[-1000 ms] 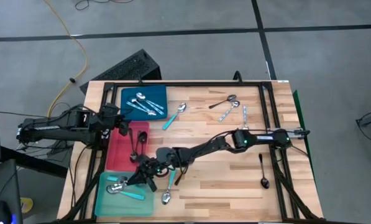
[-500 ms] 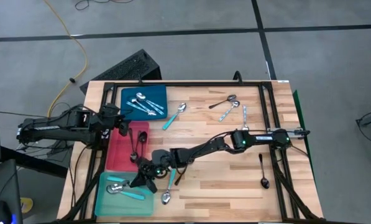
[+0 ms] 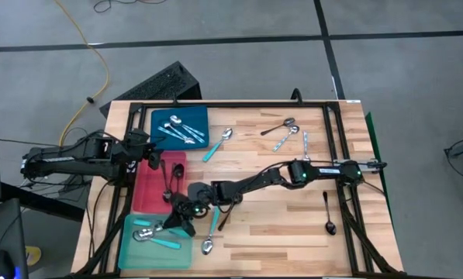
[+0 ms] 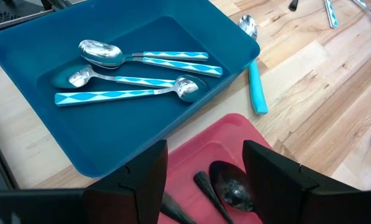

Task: Sort silverware by color (type)
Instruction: Put the light blue spoon into the light blue bin

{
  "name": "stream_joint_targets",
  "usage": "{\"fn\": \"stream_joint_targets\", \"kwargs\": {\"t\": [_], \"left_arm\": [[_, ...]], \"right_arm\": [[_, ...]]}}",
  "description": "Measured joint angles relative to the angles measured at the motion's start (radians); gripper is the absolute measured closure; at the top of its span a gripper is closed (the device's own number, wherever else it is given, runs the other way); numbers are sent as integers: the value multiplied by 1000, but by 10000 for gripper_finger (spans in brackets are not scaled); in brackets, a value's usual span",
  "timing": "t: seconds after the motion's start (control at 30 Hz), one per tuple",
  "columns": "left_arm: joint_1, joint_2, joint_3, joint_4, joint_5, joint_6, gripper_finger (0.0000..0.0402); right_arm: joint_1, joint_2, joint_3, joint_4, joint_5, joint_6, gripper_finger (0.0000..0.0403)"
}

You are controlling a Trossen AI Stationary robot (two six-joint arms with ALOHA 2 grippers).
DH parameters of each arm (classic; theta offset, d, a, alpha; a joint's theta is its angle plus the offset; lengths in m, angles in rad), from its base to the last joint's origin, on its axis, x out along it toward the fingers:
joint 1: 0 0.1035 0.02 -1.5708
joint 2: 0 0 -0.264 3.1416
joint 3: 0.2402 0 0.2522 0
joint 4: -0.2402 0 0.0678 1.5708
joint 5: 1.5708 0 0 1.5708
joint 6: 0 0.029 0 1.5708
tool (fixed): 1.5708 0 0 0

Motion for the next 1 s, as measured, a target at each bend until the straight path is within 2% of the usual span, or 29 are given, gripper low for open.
{"fn": "stream_joint_targets", "kwargs": {"t": [0.63,1.0], "left_arm": [[0,0,0,0,-1,0,207],[0,0,0,-1,-1,0,207]], "right_arm": [[0,4,-3,-35,7,-29,357],[0,4,-3,-45,11,-34,315]]}}
